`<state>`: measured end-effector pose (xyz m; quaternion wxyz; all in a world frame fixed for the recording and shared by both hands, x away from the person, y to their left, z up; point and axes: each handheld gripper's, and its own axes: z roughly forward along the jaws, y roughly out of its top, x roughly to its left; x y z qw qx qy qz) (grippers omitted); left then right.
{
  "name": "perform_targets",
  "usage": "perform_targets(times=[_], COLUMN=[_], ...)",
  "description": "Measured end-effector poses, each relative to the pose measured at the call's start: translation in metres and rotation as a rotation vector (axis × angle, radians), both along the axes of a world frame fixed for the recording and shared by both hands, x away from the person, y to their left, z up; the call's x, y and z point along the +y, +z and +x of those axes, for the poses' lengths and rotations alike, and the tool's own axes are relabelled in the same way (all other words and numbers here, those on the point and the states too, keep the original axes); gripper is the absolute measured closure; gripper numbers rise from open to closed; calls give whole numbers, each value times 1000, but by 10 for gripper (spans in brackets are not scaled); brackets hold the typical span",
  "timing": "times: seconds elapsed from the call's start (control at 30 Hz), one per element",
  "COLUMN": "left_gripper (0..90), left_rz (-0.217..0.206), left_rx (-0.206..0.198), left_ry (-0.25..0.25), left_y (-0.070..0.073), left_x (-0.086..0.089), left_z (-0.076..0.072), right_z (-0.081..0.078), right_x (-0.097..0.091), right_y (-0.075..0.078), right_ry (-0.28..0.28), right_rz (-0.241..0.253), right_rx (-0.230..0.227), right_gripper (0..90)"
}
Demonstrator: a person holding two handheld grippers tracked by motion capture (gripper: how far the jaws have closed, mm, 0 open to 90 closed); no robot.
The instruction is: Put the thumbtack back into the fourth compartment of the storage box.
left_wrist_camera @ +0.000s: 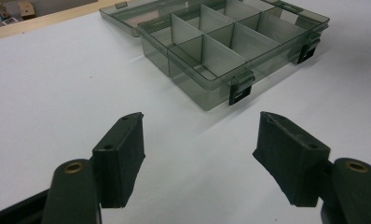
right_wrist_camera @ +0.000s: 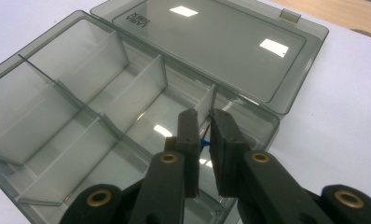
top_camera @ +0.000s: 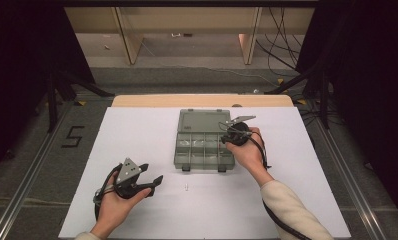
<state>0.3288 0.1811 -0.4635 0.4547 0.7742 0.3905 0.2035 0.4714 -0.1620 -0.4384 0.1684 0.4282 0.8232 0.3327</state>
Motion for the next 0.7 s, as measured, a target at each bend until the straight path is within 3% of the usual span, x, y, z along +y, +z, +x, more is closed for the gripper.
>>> perform_targets(times=[0.2,0.23,0.37,0.43,0.67,0.7], left_gripper=[318,318,318,318,318,317], left_rz=[0,-1,0,-1,2,-9], left_rx=[0,0,0,0,-3,7], left_ry=[1,2,2,2,5,6], left_y=[0,0,0,0,1,0], left_x=[0,0,0,0,1,1], left_z=[0,0,0,0,0,-1], right_z=[-2,0,-1,0,-4,-4], right_x=[1,0,1,0,4,3], right_y=[0,-1,0,-1,5,4], right_ry=[-22,-10,-26,-19,-24,1], right_rz=[6,1,5,-2,20,10], right_rx=[23,0,4,-20,5,-9], right_gripper=[819,816,785,776,711,698])
